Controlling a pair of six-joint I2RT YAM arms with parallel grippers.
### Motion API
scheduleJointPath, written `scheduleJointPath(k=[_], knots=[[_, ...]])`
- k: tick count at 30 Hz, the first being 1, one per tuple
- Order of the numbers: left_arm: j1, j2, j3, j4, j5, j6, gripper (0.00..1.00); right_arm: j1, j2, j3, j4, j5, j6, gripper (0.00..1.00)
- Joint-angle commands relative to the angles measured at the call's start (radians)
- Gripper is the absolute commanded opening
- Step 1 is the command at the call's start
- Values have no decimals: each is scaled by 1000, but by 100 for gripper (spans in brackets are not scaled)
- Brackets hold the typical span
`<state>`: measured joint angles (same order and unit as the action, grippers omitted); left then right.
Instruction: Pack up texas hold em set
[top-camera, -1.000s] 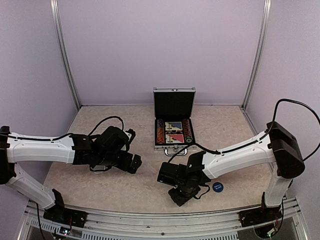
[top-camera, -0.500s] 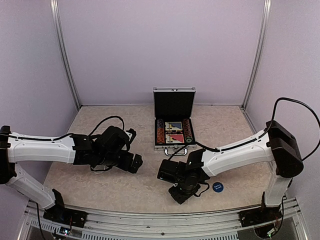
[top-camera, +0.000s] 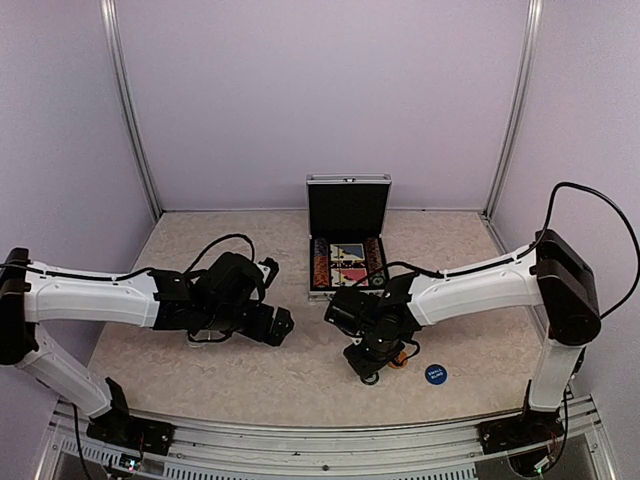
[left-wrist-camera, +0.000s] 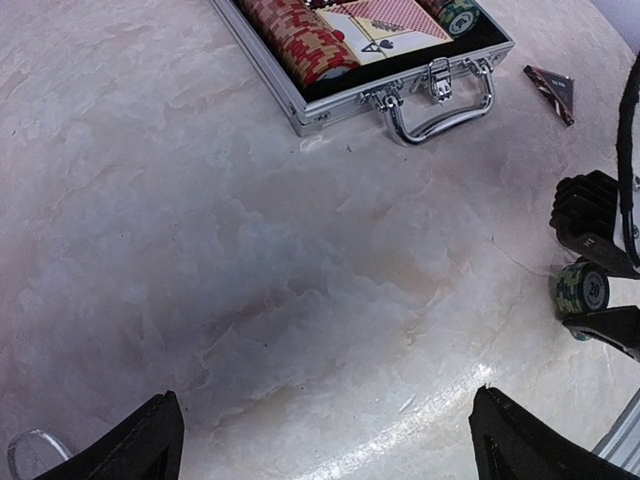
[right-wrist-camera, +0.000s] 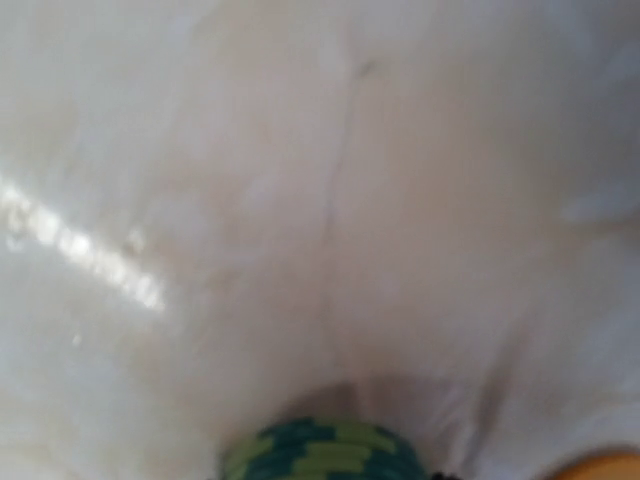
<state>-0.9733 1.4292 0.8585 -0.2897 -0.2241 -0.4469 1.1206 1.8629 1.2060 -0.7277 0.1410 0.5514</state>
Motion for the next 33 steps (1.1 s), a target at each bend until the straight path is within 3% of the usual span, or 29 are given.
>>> scheduleJointPath(k=[1, 11, 22, 33], knots=[[19, 21, -9, 60, 51, -17, 99, -11, -4, 42, 13, 24, -64, 26], [76, 87, -31, 221, 325, -60, 99, -10, -105, 48, -29, 64, -150, 26], [139, 271, -86, 642, 746, -271, 99, -9, -137, 44, -51, 58, -176, 26], [135, 454, -75, 1000, 919, -521, 99, -8, -161, 39, -55, 47, -192, 26]])
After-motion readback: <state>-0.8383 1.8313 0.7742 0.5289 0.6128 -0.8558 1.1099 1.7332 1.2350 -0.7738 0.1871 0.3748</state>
